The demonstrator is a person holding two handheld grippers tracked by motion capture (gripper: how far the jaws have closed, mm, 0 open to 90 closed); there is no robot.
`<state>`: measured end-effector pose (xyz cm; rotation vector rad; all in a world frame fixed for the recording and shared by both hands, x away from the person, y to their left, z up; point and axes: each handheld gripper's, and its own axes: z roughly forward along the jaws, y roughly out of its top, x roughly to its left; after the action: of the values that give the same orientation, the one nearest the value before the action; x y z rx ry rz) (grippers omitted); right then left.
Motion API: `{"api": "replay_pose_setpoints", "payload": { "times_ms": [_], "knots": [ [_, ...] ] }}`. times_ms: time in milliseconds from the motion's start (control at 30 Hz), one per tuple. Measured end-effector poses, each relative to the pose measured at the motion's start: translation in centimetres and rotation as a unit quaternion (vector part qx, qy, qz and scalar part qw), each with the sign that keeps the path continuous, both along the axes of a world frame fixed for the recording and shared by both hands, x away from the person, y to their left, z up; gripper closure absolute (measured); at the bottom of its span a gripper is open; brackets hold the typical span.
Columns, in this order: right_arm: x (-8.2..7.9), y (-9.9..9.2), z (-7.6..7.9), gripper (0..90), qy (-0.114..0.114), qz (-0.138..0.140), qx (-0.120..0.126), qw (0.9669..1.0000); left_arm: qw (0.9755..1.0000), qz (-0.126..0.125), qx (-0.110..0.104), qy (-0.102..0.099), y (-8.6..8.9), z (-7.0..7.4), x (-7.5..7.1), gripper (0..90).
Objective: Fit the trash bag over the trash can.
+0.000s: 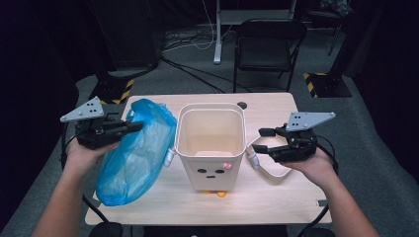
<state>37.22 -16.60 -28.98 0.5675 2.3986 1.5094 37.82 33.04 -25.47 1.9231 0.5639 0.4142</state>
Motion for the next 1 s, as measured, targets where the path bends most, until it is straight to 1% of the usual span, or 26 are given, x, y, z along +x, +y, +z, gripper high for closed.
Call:
{"api": "replay_pose_setpoints", "payload": {
  "times_ms": [133, 367, 533, 600, 667, 733, 833, 867, 1000],
  "knots": [
    [-0.2, 0.3, 0.7, 42.3, -0.007, 0.007, 0.005, 0.9999, 0.9999, -0.009, -0.004, -0.008, -0.4, 0.9, -0.1, 85.8],
    [-0.4, 0.7, 1.8, 42.4, -0.013, 0.021, 0.022, 0.9995, 0.9993, -0.031, -0.009, -0.016, -1.3, 2.4, -0.3, 85.8],
    [-0.6, 1.1, 2.3, 42.2, -0.018, 0.029, 0.023, 0.9991, 0.9988, -0.043, -0.008, -0.021, -1.9, 3.3, -0.3, 85.9],
    [-0.8, 1.2, 2.4, 42.1, -0.019, 0.032, 0.025, 0.999, 0.9984, -0.051, -0.012, -0.023, -2.0, 3.8, -0.2, 86.1],
    [-1.0, 1.3, 2.7, 42.1, -0.02, 0.036, 0.027, 0.9988, 0.9982, -0.053, -0.015, -0.026, -2.2, 4.3, -0.3, 86.2],
    [-1.1, 1.5, 2.9, 42.1, -0.024, 0.042, 0.028, 0.9984, 0.9976, -0.059, -0.022, -0.028, -2.3, 4.9, -0.3, 86.3],
    [-1.2, 1.8, 3.1, 42.0, -0.025, 0.048, 0.029, 0.9981, 0.9968, -0.066, -0.027, -0.035, -2.6, 5.5, -0.4, 86.4],
    [-1.1, 2.0, 3.2, 41.9, -0.024, 0.05, 0.03, 0.998, 0.9966, -0.069, -0.029, -0.033, -2.8, 5.6, -0.4, 86.5],
    [-1.0, 2.5, 3.2, 41.9, -0.023, 0.057, 0.032, 0.9976, 0.996, -0.079, -0.023, -0.036, -3.5, 5.9, -0.4, 86.6]
  ]
}}
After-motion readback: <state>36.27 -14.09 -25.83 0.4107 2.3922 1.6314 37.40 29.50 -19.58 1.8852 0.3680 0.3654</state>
